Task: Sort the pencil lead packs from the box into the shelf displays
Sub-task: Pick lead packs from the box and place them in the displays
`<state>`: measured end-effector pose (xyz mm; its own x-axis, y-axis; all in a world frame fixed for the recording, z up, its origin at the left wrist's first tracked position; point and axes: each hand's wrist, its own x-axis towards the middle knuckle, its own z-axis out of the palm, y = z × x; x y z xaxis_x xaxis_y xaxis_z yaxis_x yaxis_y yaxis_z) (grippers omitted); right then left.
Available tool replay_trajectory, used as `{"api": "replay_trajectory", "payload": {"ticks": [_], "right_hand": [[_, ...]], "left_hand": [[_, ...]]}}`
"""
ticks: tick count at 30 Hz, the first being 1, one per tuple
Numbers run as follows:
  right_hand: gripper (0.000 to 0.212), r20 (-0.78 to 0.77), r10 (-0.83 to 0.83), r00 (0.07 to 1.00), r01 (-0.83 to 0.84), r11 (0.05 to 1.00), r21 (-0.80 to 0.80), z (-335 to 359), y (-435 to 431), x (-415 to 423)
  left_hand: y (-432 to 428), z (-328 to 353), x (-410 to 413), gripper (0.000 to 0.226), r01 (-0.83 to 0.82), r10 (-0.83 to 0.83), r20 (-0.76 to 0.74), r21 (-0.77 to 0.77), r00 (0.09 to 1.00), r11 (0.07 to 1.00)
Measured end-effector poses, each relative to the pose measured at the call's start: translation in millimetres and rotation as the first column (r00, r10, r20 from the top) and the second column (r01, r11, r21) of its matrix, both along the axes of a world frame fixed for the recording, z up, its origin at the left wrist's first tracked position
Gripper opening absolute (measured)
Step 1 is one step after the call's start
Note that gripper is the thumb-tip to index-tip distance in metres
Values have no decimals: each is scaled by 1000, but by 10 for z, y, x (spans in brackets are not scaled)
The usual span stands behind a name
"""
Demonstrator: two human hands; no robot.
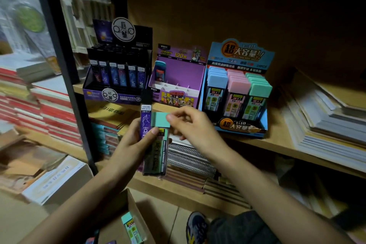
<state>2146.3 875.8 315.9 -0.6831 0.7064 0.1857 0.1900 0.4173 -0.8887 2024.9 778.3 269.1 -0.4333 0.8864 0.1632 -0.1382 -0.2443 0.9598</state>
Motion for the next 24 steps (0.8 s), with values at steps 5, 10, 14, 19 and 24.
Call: {"api": "replay_trajectory", "payload": {"ticks": [5, 10, 14, 19, 24], "right_hand": [[11, -61, -24, 998, 19, 997, -78, -55, -49, -150], [9, -135, -58, 989, 40, 990, -132, 48, 80, -33], [13, -268, -195, 943, 186, 981, -61, 288, 348, 249], [17, -400, -312, 862, 381, 918, 106, 521, 622, 612], [19, -452, -378, 808, 492, 855, 166, 563, 836, 974]], "left_hand": [[-27, 9, -47, 28, -38, 38, 32, -21, 999, 999], [-27, 22, -64, 32, -12, 11, 29, 28, 1000, 1000], [-3, 8, -126, 25, -67, 67, -1, 30, 998, 997], [11, -64, -148, 31, -75, 75, -56, 10, 996, 997], [50, -121, -140, 31, -71, 70, -92, -3, 993, 997]]}}
